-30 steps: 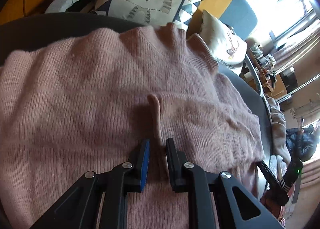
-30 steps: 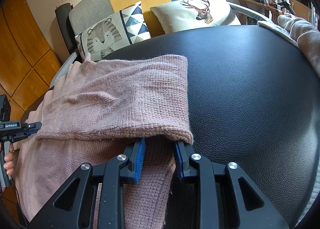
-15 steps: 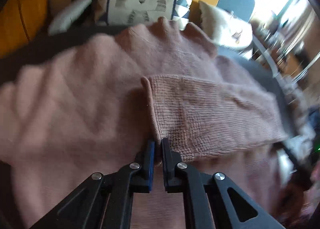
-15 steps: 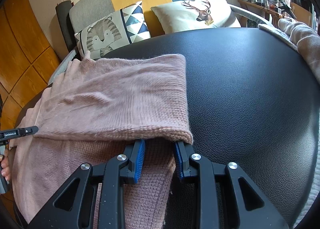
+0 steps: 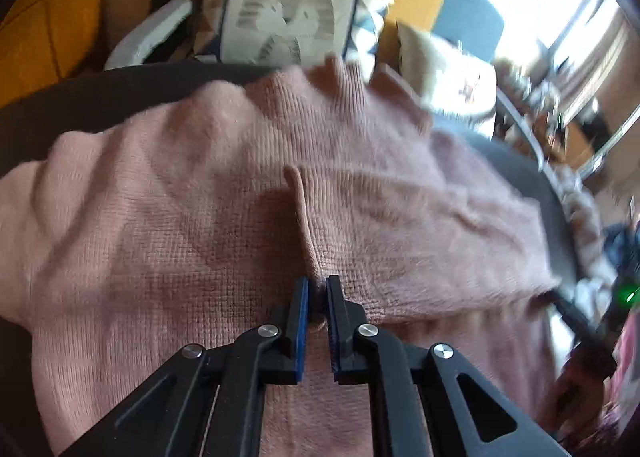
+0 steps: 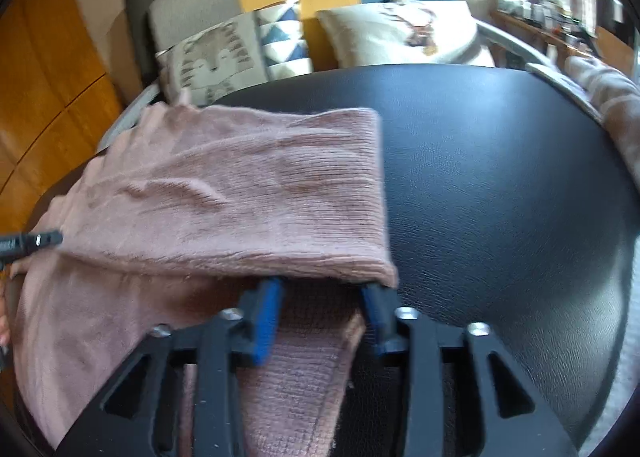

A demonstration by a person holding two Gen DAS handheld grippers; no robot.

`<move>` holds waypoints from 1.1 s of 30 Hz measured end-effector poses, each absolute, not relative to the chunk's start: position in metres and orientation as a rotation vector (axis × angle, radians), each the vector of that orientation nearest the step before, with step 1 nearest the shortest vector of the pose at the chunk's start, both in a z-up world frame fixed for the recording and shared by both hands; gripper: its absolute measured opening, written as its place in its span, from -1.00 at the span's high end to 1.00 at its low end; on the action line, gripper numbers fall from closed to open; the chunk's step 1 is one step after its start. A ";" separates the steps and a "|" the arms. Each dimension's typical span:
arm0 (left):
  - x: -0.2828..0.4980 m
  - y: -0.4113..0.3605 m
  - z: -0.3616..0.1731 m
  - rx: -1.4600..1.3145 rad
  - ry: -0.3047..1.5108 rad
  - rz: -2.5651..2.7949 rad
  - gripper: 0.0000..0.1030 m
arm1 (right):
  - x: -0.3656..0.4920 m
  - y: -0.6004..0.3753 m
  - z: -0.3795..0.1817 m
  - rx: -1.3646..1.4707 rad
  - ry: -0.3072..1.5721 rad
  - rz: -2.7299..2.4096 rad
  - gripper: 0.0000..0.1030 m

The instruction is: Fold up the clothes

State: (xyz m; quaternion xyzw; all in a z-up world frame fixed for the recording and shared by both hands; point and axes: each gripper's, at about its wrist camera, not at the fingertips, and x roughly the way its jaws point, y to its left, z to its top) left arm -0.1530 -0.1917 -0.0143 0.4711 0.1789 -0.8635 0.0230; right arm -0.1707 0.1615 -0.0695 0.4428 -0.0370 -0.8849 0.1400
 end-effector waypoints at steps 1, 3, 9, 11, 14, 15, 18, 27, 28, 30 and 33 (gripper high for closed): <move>-0.152 -0.191 -0.011 1.430 0.574 -2.683 0.82 | -0.171 0.161 -0.068 1.282 -0.104 -2.544 0.02; -0.159 -0.178 -0.010 1.430 0.522 -2.716 0.81 | -0.169 0.162 -0.064 1.284 -0.113 -2.517 0.02; -0.180 -0.138 -0.006 1.426 0.361 -2.810 0.79 | -0.142 0.181 -0.048 1.303 -0.156 -2.466 0.02; -0.184 -0.128 -0.012 1.452 0.319 -2.802 0.79 | -0.130 0.190 -0.041 1.294 -0.135 -2.499 0.02; -0.181 -0.127 -0.021 1.436 0.316 -2.812 0.79 | -0.123 0.207 -0.027 1.230 -0.167 -2.601 0.55; -0.180 -0.127 -0.022 1.422 0.316 -2.819 0.78 | -0.127 0.211 -0.020 1.186 -0.230 -2.621 0.61; -0.175 -0.127 -0.027 1.381 0.317 -2.842 0.77 | -0.151 0.195 -0.014 1.135 -0.263 -2.632 0.61; -0.170 -0.130 -0.033 1.340 0.317 -2.887 0.76 | -0.209 0.139 -0.060 1.317 -0.177 -2.597 0.64; -0.169 -0.131 -0.034 1.341 0.331 -2.889 0.76 | -0.208 0.143 -0.063 1.310 -0.214 -2.597 0.64; -0.168 -0.134 -0.031 1.349 0.374 -2.877 0.76 | -0.205 0.151 -0.068 1.280 -0.294 -2.595 0.67; -0.171 -0.121 -0.012 1.278 0.429 -2.866 0.79 | -0.204 0.152 -0.071 1.262 -0.301 -2.614 0.67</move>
